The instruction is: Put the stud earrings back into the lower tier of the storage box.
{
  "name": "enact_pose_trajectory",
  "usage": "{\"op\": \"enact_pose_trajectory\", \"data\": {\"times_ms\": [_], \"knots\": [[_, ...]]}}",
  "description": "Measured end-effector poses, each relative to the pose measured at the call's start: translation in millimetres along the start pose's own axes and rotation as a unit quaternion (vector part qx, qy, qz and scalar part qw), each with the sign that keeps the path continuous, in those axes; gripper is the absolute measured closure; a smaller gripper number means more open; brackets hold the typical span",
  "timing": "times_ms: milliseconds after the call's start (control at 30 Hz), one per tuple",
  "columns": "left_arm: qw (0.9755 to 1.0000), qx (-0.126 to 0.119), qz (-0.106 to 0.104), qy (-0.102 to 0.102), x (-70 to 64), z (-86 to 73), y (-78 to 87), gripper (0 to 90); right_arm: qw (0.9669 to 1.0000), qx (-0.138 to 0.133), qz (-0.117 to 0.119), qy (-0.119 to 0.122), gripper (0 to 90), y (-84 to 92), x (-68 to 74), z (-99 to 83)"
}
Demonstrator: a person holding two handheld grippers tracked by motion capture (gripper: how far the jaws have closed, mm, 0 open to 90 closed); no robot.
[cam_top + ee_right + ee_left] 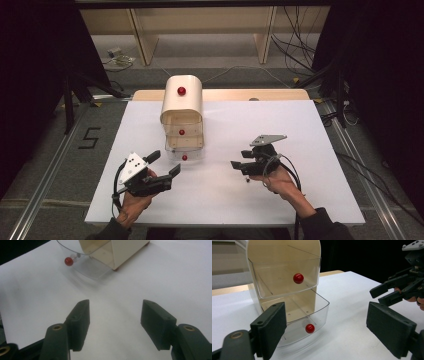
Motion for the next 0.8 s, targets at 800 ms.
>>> {"op": "enact_pose_trajectory", "data": {"times_ms": [800], "knots": [[1.0000, -0.001, -0.005, 0.005, -0.2, 0.3, 0.5, 15.8, 0.9991, 0.037, -0.012, -0.014, 35.1, 2.0, -4.3, -18.8]]}}
Point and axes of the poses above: each handheld gripper's, and its own axes: y roughly backward along the jaws, z roughly out of its top, x roughly to its left, the point moved 4 cm from there along -y, roughly forward along the jaws, and after that the axes turned 11 degrees about z, right-handed, at the moved point
